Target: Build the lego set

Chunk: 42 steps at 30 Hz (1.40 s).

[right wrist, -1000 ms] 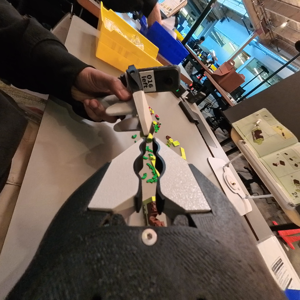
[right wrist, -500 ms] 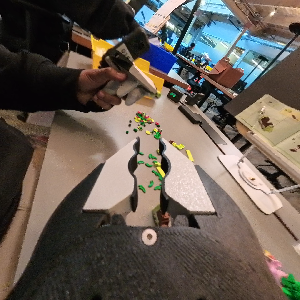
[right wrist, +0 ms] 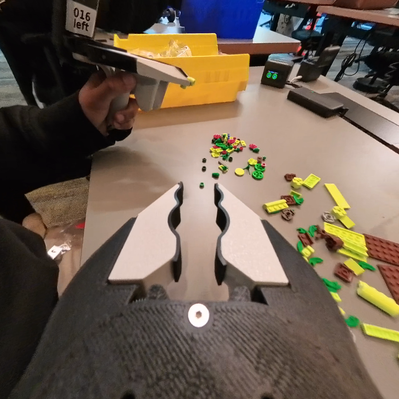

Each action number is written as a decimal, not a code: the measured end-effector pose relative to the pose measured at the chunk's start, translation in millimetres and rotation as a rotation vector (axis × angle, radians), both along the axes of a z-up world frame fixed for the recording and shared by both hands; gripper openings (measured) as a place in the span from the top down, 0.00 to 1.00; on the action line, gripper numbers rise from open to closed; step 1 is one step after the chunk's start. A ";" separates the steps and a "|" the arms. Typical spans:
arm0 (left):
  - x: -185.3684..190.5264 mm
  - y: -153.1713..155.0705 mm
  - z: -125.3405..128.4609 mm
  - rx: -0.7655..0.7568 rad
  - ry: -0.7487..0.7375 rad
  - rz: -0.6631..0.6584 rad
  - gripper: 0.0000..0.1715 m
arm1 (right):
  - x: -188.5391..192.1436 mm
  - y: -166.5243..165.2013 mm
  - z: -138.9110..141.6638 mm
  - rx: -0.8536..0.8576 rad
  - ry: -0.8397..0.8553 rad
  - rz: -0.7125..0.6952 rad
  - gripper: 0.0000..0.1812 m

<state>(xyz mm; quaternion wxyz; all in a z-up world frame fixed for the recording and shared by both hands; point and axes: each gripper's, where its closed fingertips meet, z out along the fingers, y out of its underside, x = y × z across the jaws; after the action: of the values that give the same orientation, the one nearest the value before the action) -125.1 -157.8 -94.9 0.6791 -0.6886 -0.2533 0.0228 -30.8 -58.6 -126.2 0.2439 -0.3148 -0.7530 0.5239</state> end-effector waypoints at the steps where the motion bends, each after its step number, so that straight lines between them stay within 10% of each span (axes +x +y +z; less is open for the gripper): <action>1: -0.4 -0.4 -1.4 -0.005 -0.001 -0.001 0.96 | -5.1 -5.1 -0.3 -0.001 -0.015 0.001 0.85; 21: -13.9 -9.1 -25.2 0.007 -0.153 -0.022 0.96 | -184.9 -73.4 -28.3 0.156 -0.349 0.077 0.96; 29: -15.3 -13.9 -27.3 0.018 -0.184 -0.028 0.97 | -202.8 -87.7 -80.9 0.441 -0.400 0.197 0.95; 42: -10.8 -10.0 -30.8 -0.014 -0.182 -0.051 0.97 | -199.7 -104.3 -82.3 0.441 -0.416 0.276 0.90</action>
<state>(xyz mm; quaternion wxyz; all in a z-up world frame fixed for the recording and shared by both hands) -135.9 -167.8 -125.7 0.6488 -0.6987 -0.2964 -0.0553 -230.5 -162.8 -208.5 0.0743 -0.2497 -0.9174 0.3008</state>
